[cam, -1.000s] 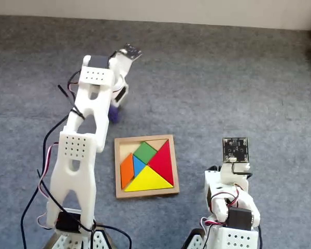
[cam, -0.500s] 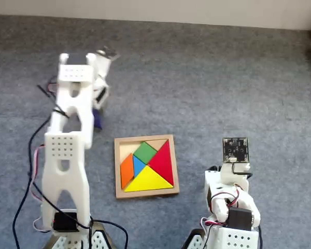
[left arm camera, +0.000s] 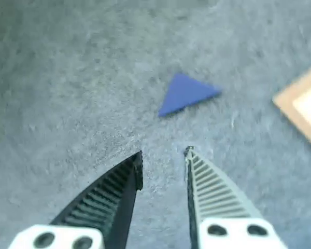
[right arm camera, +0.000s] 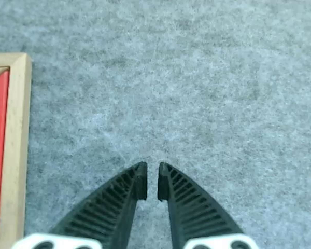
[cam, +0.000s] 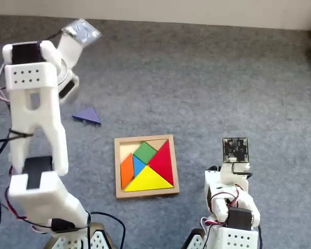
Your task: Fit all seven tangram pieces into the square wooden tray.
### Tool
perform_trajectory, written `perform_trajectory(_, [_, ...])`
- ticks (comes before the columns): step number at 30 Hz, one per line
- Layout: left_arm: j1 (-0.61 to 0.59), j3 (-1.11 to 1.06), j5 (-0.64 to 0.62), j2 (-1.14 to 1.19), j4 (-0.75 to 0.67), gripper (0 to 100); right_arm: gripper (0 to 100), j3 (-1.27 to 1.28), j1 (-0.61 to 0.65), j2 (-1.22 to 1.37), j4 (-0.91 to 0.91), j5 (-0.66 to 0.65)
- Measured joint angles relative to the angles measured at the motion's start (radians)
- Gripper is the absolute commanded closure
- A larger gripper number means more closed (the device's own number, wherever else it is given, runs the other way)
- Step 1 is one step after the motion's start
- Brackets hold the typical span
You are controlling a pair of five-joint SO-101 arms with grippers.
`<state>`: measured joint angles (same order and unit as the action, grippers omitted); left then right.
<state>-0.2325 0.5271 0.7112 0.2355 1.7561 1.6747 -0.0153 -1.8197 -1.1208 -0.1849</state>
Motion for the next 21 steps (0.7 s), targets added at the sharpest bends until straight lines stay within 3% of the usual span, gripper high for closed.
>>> perform_trajectory(6, [0.002,-0.158,0.305,-0.049,-0.032,74,94.7,0.000,0.000,0.000,0.000,0.000])
perform_trajectory(11, [0.002,-0.319,0.433,-0.049,-0.173,74,94.7,0.000,0.000,0.000,0.000,0.000])
perform_trajectory(21, [0.002,-0.572,0.474,-0.049,-0.440,74,94.7,0.000,0.000,0.000,0.000,0.000])
